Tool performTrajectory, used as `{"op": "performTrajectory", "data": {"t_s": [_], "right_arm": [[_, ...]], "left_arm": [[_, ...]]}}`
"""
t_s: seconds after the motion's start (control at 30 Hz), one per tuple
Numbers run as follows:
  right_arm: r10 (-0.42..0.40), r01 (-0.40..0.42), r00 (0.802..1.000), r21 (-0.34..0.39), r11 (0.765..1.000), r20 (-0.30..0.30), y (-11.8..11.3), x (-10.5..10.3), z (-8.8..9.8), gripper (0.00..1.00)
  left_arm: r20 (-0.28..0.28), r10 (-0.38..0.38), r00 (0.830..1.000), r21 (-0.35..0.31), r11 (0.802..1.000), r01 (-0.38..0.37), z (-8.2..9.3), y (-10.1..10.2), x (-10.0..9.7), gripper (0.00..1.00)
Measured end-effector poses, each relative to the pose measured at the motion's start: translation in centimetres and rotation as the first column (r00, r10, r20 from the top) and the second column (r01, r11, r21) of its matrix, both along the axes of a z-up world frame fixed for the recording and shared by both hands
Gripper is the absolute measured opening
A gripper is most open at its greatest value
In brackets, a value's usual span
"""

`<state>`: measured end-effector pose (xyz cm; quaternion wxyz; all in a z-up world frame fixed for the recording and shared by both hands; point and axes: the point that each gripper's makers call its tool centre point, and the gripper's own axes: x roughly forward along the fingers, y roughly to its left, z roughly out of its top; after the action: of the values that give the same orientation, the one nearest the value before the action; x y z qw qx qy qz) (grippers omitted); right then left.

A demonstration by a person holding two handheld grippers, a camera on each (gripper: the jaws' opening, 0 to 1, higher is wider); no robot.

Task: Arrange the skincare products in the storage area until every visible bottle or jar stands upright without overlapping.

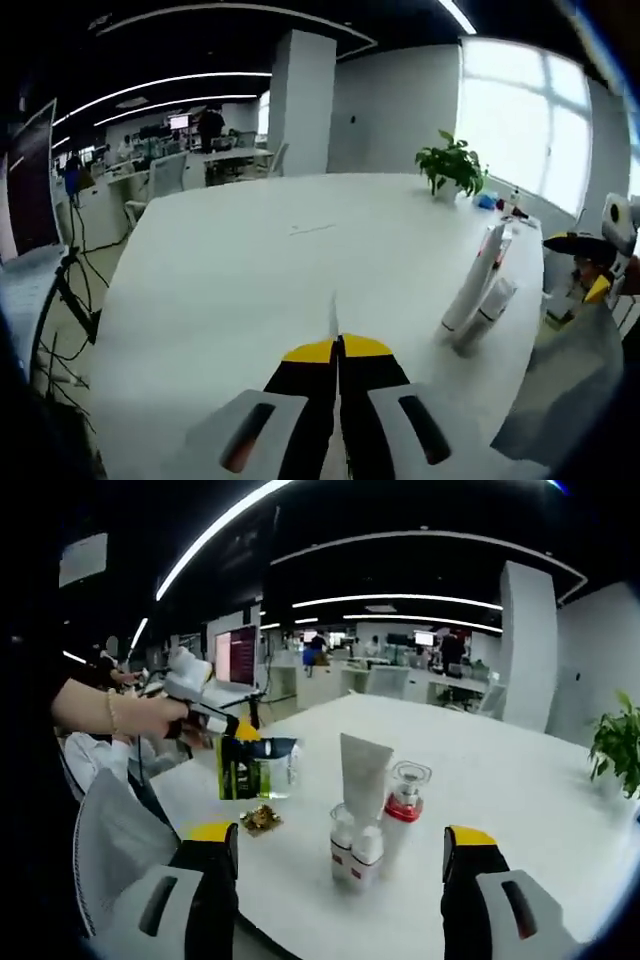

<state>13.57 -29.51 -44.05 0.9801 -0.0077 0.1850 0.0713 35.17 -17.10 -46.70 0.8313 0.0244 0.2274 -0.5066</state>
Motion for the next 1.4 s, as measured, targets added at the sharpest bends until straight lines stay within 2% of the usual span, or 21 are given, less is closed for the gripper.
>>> {"op": "performTrajectory", "data": {"t_s": [0.1,0.17,0.2,0.27,0.33,0.43,0.5,0.57,0.63,0.73,0.8,0.83,0.9,1.0,1.1,1.13,1.17,1.23,1.33,1.37,1.4], "right_arm": [[0.104,-0.107,0.994,0.108,0.988,0.03,3.5,0.8,1.0,0.89],[0.13,-0.137,0.99,0.151,0.979,0.054,4.9,1.4,1.3,0.88],[0.147,-0.152,0.988,0.138,0.979,0.047,5.4,1.7,0.9,0.88],[0.167,-0.168,0.986,0.109,0.98,0.016,6.0,1.9,0.0,0.89],[0.174,-0.174,0.985,0.107,0.979,0.012,6.2,1.9,-0.8,0.89],[0.17,-0.17,0.985,0.111,0.979,0.005,5.8,1.3,-0.8,0.9],[0.15,-0.148,0.989,0.107,0.983,-0.013,4.7,0.6,-1.3,0.91],[0.112,-0.107,0.993,0.105,0.989,-0.035,3.0,0.0,-2.0,0.91],[0.073,-0.067,0.996,0.115,0.991,-0.045,1.5,-0.6,-2.4,0.92],[0.031,-0.024,0.998,0.145,0.989,-0.051,-0.1,-1.2,-2.7,0.91],[0.021,-0.011,0.998,0.139,0.99,-0.066,-0.9,-1.3,-3.2,0.91],[0.018,-0.008,0.997,0.134,0.991,-0.07,-1.2,-1.2,-3.4,0.91],[0.015,-0.005,0.997,0.134,0.991,-0.07,-1.4,-1.1,-3.4,0.9],[0.008,0.001,0.997,0.13,0.992,-0.071,-1.4,-0.7,-3.7,0.9],[0.02,-0.011,0.997,0.111,0.994,-0.077,-0.9,-0.9,-3.7,0.9],[0.022,-0.013,0.997,0.109,0.994,-0.078,-0.9,-0.9,-3.7,0.9],[0.021,-0.012,0.997,0.109,0.994,-0.078,-1.0,-0.9,-3.7,0.9],[0.011,-0.002,0.997,0.117,0.993,-0.075,-1.2,-0.9,-3.7,0.9],[0.0,0.01,0.997,0.121,0.993,-0.078,-1.4,-0.9,-3.7,0.89],[0.0,0.01,0.997,0.122,0.992,-0.078,-1.4,-0.9,-3.7,0.89],[0.001,0.008,0.997,0.121,0.993,-0.078,-1.3,-0.9,-3.7,0.89]], "left_arm": [[-0.088,0.016,0.996,-0.129,0.991,-0.027,2.8,-0.3,-1.2,0.02],[-0.067,0.015,0.998,-0.11,0.994,-0.022,3.3,0.0,-1.8,0.02],[-0.039,0.013,0.999,-0.084,0.996,-0.017,3.0,0.1,-1.4,0.03],[0.08,0.019,0.997,0.024,0.999,-0.021,1.9,1.0,-1.0,0.03],[0.082,-0.027,0.996,0.132,0.991,0.016,-0.4,2.0,-1.5,0.04],[0.107,-0.078,0.991,0.284,0.958,0.045,-3.8,3.7,-1.9,0.04],[0.052,-0.111,0.992,0.33,0.94,0.088,-5.9,3.5,-3.5,0.18],[0.004,-0.119,0.993,0.357,0.928,0.11,-7.6,3.4,-4.6,0.4],[-0.05,-0.145,0.988,0.394,0.906,0.153,-9.6,3.1,-6.2,0.55],[-0.076,-0.186,0.98,0.491,0.848,0.199,-12.6,2.8,-6.9,0.88],[-0.069,-0.216,0.974,0.525,0.822,0.219,-13.4,2.5,-6.7,0.95],[-0.084,-0.229,0.97,0.571,0.787,0.235,-14.0,2.7,-6.5,0.95],[-0.071,-0.278,0.958,0.613,0.745,0.261,-14.2,2.3,-5.6,0.94],[-0.098,-0.325,0.941,0.65,0.695,0.308,-15.0,2.3,-4.5,0.92],[-0.167,-0.343,0.924,0.671,0.647,0.362,-15.6,2.4,-4.4,0.81],[-0.175,-0.348,0.921,0.676,0.638,0.369,-15.8,2.6,-4.4,0.78],[-0.213,-0.338,0.917,0.643,0.658,0.392,-15.9,2.3,-4.9,0.78],[-0.188,-0.33,0.925,0.658,0.657,0.368,-15.6,2.6,-3.8,0.78],[-0.196,-0.343,0.919,0.65,0.656,0.384,-15.2,2.9,-3.2,0.6],[-0.198,-0.37,0.908,0.651,0.642,0.404,-15.3,3.0,-3.5,0.59],[-0.194,-0.362,0.912,0.653,0.645,0.396,-15.3,3.0,-3.6,0.59]]}}
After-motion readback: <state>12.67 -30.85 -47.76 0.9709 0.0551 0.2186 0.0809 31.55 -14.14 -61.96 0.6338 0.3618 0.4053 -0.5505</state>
